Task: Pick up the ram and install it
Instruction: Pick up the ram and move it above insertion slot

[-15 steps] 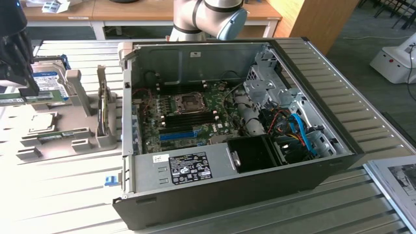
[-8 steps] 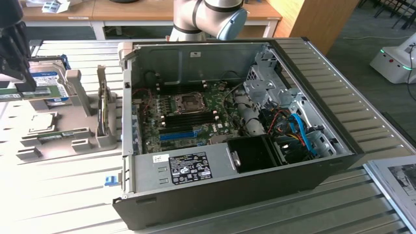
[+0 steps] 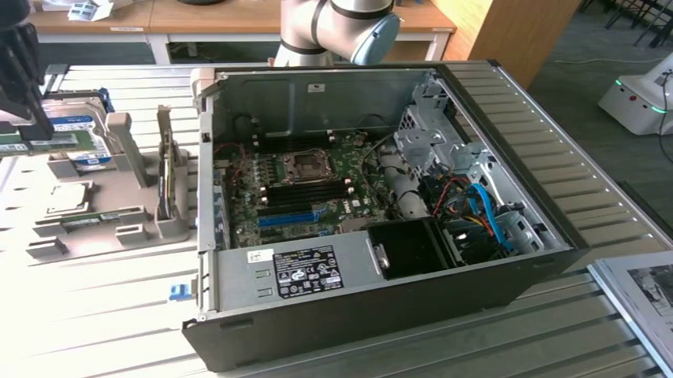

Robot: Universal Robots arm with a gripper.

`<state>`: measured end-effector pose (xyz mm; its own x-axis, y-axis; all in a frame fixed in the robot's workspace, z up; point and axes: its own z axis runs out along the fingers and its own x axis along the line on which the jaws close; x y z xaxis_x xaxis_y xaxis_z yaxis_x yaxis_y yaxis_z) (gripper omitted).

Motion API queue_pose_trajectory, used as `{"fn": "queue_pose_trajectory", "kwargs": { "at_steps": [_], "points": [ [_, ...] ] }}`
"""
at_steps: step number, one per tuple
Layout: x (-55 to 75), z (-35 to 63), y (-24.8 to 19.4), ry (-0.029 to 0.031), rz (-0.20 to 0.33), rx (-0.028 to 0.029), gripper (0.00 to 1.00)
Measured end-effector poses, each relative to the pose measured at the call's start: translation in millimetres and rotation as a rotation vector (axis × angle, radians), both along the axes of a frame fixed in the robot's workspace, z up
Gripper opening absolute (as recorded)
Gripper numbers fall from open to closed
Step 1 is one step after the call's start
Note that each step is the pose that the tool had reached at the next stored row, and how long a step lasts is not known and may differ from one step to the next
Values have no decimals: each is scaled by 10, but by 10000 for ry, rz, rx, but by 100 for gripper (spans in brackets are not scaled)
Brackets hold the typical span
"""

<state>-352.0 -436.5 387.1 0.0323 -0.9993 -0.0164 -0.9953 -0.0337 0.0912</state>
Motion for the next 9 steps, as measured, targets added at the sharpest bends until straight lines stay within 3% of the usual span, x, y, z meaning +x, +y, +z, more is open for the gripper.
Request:
{"fn": "queue_pose_trajectory", "kwargs": {
  "at_steps": [9],
  "points": [
    [0, 110, 0, 0, 0, 0, 11]
  ]
}}
